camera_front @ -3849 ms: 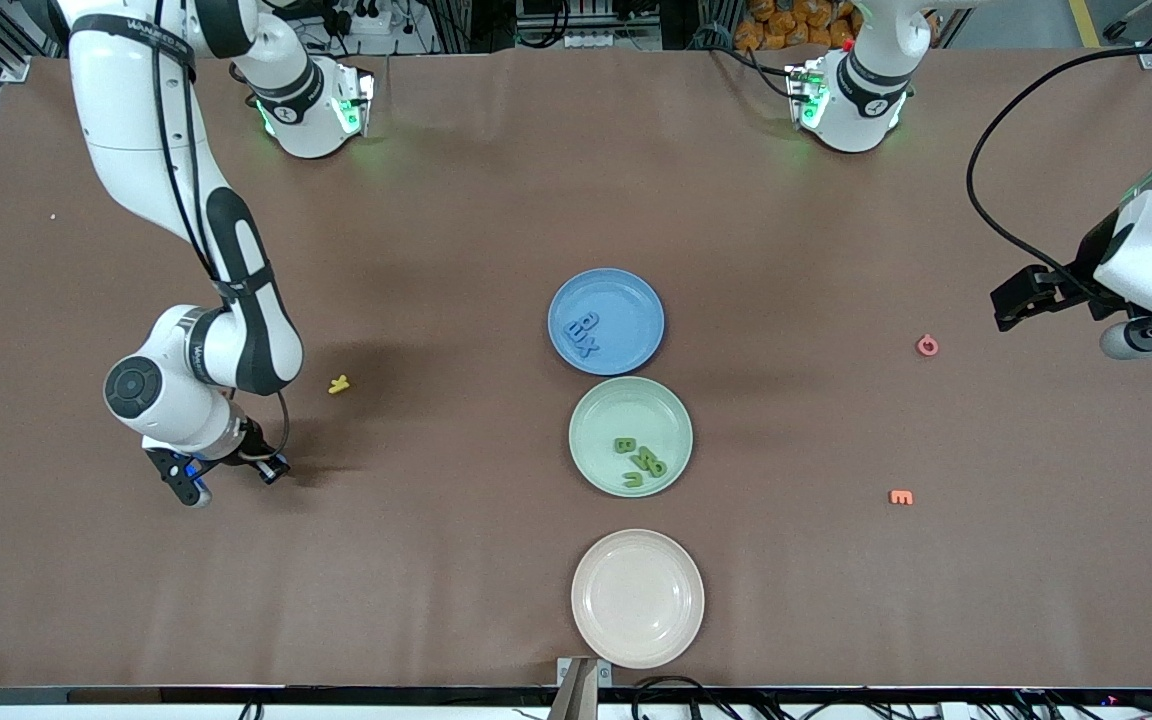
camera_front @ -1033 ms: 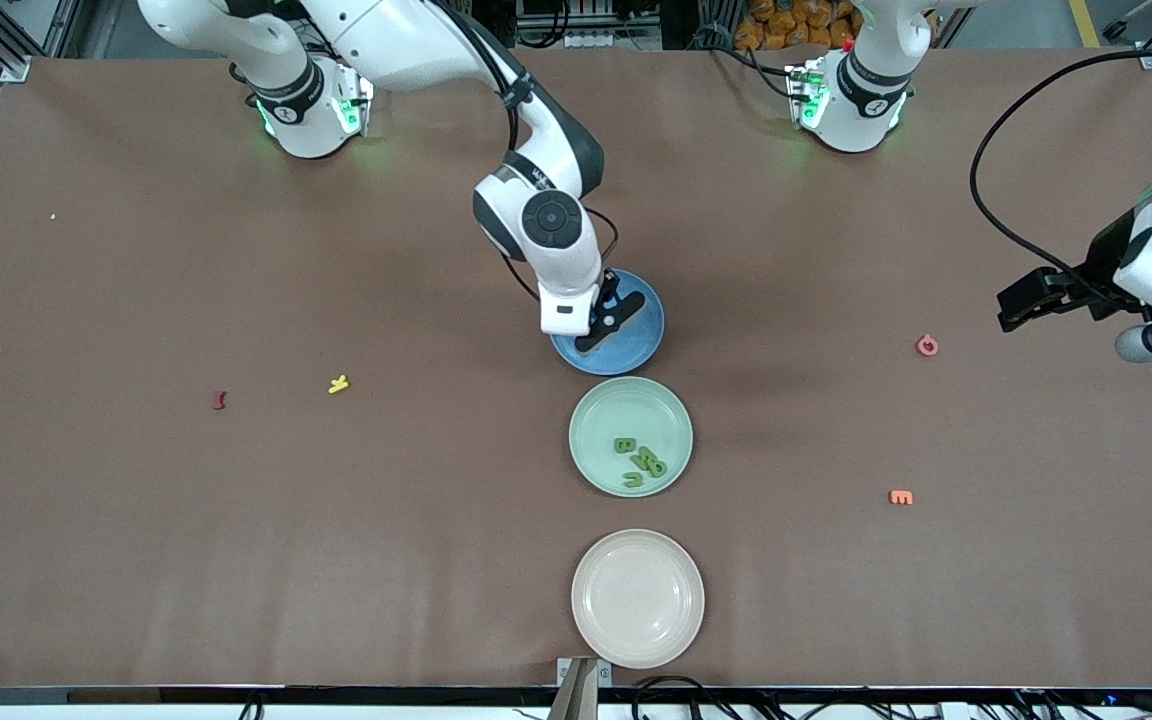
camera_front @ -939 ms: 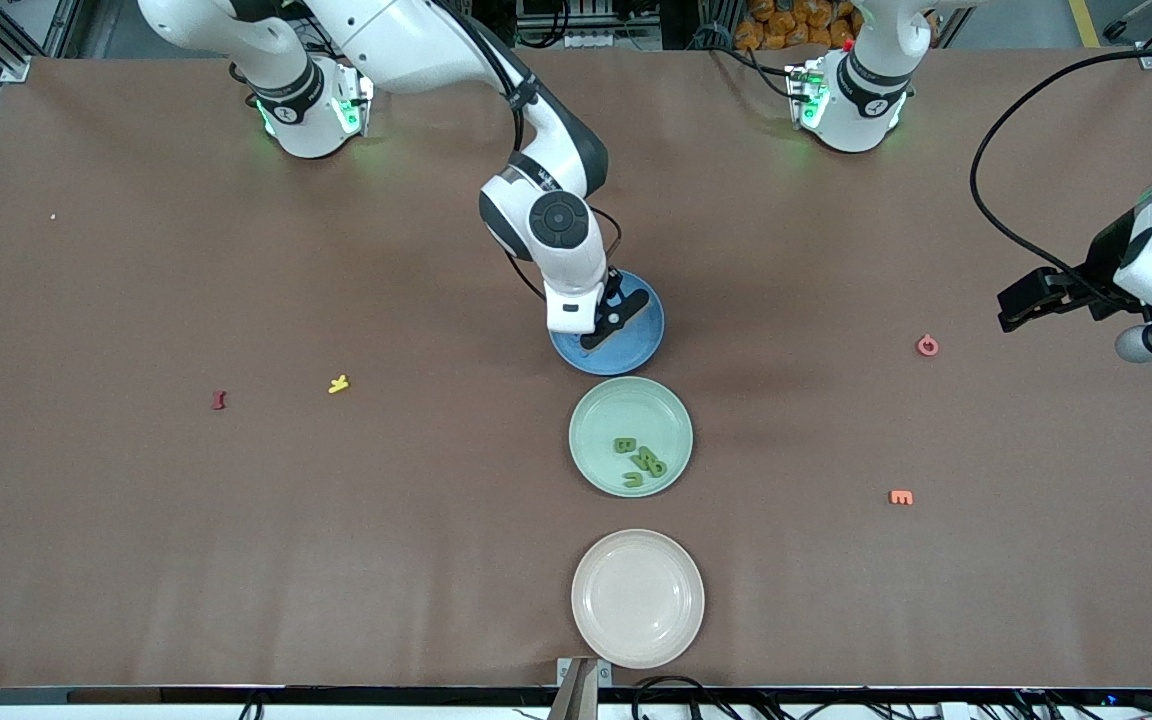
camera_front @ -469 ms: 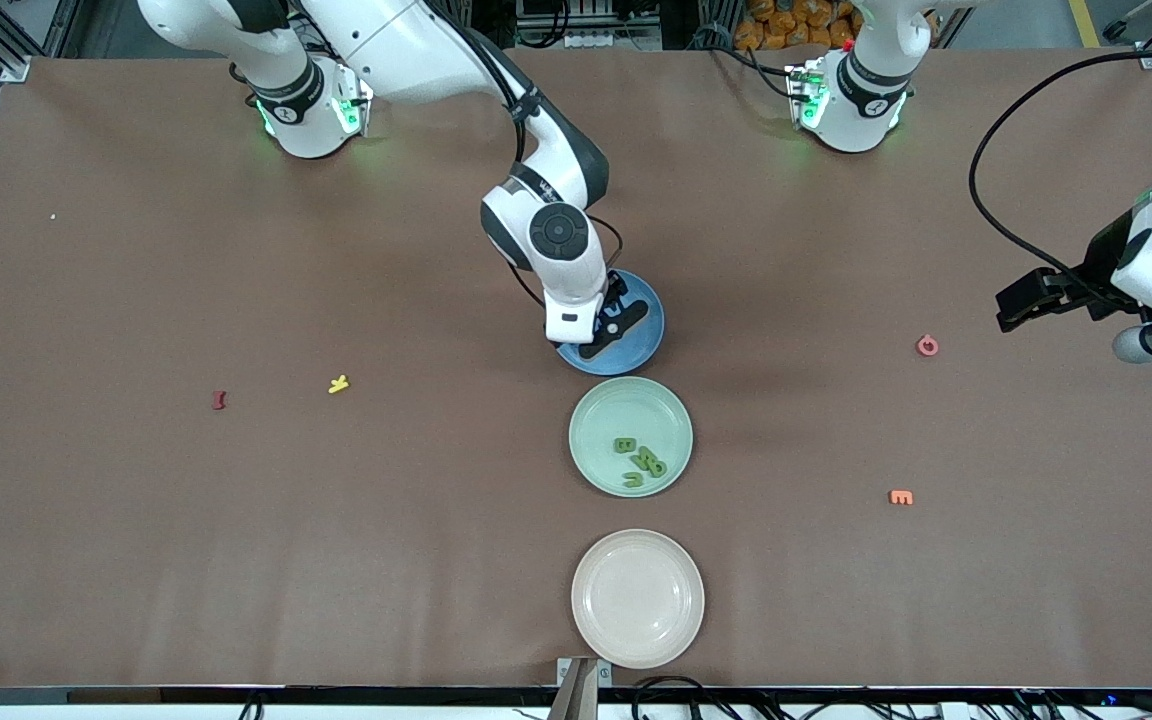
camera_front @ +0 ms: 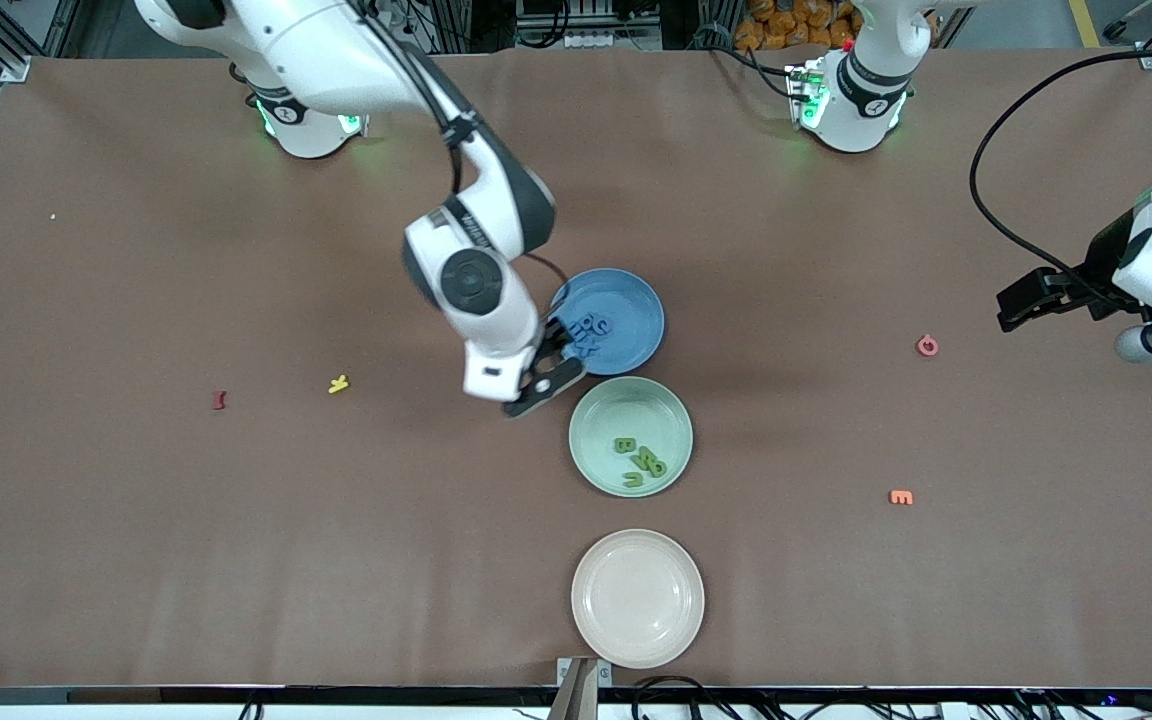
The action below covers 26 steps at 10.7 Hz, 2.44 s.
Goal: Sort letters by color into matching plates
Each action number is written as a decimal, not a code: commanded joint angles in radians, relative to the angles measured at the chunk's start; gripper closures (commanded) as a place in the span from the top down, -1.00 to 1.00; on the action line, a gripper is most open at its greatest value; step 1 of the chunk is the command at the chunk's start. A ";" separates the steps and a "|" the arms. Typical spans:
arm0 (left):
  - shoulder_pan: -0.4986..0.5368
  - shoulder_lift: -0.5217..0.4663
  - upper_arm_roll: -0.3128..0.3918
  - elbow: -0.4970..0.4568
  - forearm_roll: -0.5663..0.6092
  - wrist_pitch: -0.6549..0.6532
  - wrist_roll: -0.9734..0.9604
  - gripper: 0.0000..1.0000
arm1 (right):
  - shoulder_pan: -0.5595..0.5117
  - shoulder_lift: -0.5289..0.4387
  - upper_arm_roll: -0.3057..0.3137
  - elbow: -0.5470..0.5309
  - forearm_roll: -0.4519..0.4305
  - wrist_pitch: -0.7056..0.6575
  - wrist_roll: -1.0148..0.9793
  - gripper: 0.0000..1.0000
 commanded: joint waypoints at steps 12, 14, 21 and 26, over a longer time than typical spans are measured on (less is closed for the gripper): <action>0.009 -0.014 -0.001 -0.001 -0.018 -0.004 0.021 1.00 | -0.342 -0.231 -0.326 0.007 -0.011 -0.244 -0.267 1.00; 0.009 -0.017 -0.001 -0.002 -0.021 -0.004 0.019 1.00 | -0.351 -0.331 -0.363 0.008 -0.014 -0.375 -0.238 1.00; 0.008 -0.017 -0.001 0.001 -0.022 0.009 -0.002 1.00 | -0.326 -0.543 -0.340 0.079 -0.138 -0.656 0.110 1.00; 0.008 -0.010 -0.002 0.002 -0.021 0.009 0.016 1.00 | -0.328 -0.586 -0.340 0.045 -0.147 -0.632 0.156 1.00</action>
